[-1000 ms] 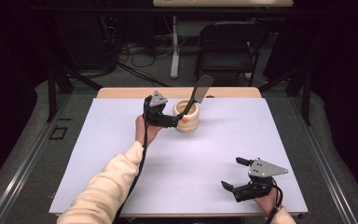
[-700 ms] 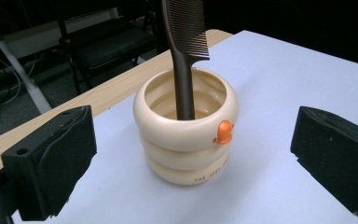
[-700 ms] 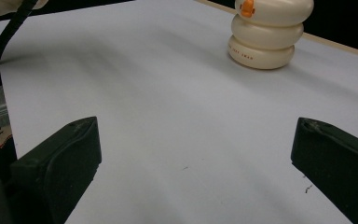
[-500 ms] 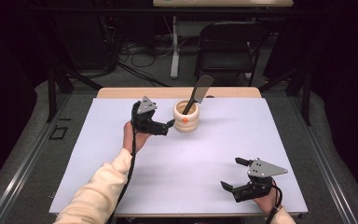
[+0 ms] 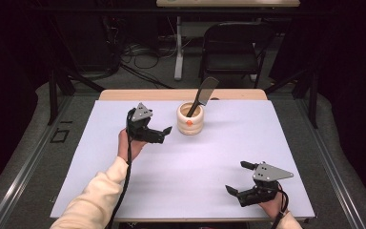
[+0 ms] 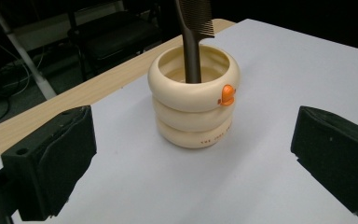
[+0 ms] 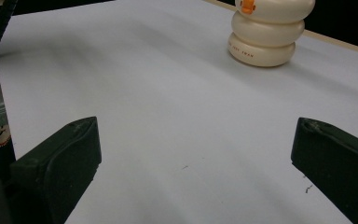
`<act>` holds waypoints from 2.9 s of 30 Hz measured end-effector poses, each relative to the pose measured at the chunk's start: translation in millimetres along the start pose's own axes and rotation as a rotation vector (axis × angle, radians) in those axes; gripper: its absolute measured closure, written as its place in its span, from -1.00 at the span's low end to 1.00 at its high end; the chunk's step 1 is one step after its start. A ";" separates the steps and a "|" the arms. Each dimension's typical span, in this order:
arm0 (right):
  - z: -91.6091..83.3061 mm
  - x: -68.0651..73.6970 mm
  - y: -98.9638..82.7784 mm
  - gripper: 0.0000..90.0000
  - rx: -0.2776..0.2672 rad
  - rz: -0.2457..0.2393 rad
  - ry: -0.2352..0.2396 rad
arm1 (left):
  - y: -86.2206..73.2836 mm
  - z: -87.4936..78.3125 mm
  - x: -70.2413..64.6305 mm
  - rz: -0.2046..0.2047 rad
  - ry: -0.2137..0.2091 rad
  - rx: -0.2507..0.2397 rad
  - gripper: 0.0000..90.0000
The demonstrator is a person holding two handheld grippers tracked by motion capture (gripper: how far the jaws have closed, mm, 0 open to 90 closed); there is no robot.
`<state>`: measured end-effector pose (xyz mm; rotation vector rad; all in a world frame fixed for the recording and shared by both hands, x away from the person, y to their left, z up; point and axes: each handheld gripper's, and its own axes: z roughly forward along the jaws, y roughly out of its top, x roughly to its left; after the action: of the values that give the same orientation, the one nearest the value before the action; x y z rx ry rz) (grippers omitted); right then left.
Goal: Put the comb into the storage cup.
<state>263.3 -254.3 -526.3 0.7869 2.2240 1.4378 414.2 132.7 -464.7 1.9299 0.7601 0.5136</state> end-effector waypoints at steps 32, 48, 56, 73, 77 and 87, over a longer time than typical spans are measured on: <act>0.0 -0.4 -0.4 -0.98 0.004 0.000 -0.002 | -34.0 -48.4 1.1 -0.005 0.053 0.004 -1.00; 1.2 -0.2 -0.6 -0.98 0.009 0.001 -0.002 | -47.2 -64.1 1.3 -0.013 0.071 0.020 -1.00; 1.2 -0.1 -0.7 -0.98 0.011 0.001 -0.003 | -53.7 -71.8 0.8 -0.022 0.079 0.019 -1.00; 1.8 -0.3 -0.8 -0.98 0.016 0.002 -0.006 | -70.1 -85.3 0.1 -0.033 0.082 0.017 -1.00; 2.0 -0.2 -0.8 -0.98 0.017 0.001 -0.006 | -74.0 -88.6 -0.3 -0.036 0.088 0.014 -1.00; 2.3 -0.1 -1.0 -0.98 0.018 0.005 -0.006 | -85.2 -97.9 -1.2 -0.050 0.093 0.007 -1.00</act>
<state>264.4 -253.1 -528.2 0.8023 2.2354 1.4176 326.6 222.8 -497.1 1.8986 0.8684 0.5737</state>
